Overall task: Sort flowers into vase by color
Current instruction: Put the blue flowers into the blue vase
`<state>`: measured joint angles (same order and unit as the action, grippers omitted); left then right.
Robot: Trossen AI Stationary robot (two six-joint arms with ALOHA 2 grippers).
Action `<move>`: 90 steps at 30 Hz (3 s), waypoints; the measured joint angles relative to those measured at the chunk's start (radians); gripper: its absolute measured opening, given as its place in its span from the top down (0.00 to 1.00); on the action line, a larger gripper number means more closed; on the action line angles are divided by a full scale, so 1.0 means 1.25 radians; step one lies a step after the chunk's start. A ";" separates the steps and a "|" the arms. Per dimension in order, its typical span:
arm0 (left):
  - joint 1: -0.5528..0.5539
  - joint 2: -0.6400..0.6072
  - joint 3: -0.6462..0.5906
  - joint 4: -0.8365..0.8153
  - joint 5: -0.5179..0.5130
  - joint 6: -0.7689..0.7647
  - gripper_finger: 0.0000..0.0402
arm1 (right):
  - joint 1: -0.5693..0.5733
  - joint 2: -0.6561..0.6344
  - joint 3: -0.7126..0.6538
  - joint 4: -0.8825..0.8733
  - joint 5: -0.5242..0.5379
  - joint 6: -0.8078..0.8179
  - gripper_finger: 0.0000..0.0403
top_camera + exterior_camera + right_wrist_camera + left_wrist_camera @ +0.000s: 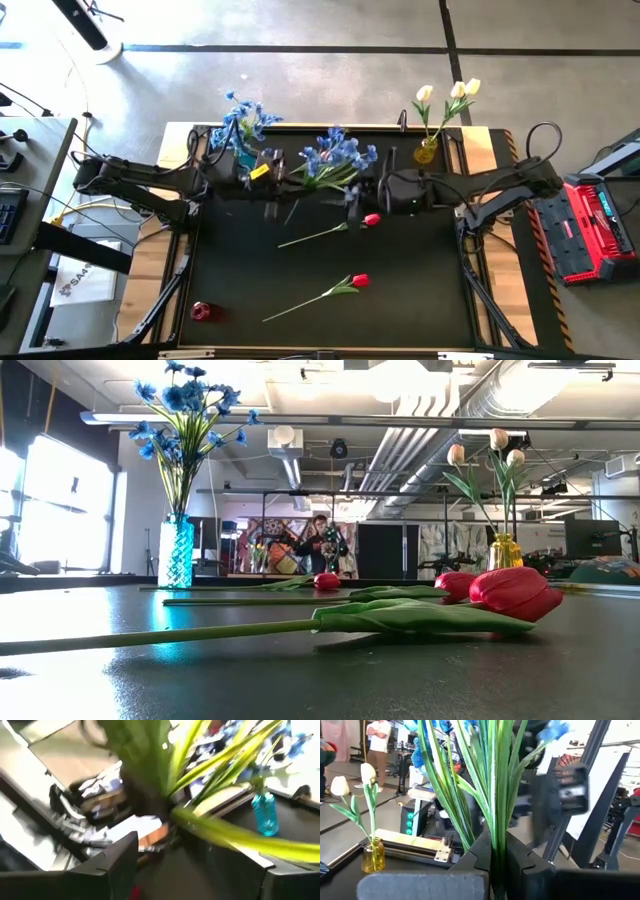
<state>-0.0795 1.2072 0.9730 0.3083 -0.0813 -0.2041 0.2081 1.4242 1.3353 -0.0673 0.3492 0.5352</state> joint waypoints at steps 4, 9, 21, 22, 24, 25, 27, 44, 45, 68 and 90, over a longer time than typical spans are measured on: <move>-0.008 0.000 0.000 -0.004 0.017 0.019 0.99 | -0.011 -0.002 -0.010 0.060 0.017 -0.031 0.41; -0.008 0.000 0.000 -0.019 0.046 0.020 0.99 | -0.021 -0.004 -0.010 0.099 0.004 -0.079 0.42; -0.012 0.001 0.000 -0.123 0.037 -0.025 0.91 | -0.040 0.003 -0.010 0.079 -0.112 -0.273 0.89; -0.014 0.001 0.000 -0.125 0.035 -0.029 0.90 | -0.043 0.003 -0.010 0.075 -0.114 -0.286 0.94; -0.017 0.001 0.000 -0.129 0.034 -0.038 0.87 | -0.044 0.003 -0.010 0.070 -0.126 -0.318 0.98; -0.017 0.001 0.000 -0.131 0.029 -0.038 0.86 | -0.044 0.003 -0.010 0.069 -0.132 -0.336 0.97; -0.020 0.004 0.000 -0.140 0.016 -0.035 0.82 | -0.047 0.003 -0.010 0.059 -0.159 -0.370 0.96; -0.052 0.079 0.000 -0.130 0.001 -0.108 0.61 | -0.075 0.003 -0.009 -0.077 -0.292 -0.414 1.00; -0.052 0.081 0.000 -0.126 0.000 -0.108 0.61 | -0.077 0.002 -0.009 -0.087 -0.293 -0.418 1.00; -0.051 0.006 -0.001 -0.108 -0.131 -0.088 0.99 | -0.134 -0.010 0.066 -0.172 -0.329 -0.374 0.80; -0.009 -0.302 0.001 -0.146 -0.444 0.271 1.00 | -0.205 -0.035 0.072 -0.316 -0.250 -0.366 0.62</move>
<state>-0.0912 0.8296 0.9737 0.1257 -0.6363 0.1344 -0.0476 1.3808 1.4258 -0.4620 0.0361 0.0777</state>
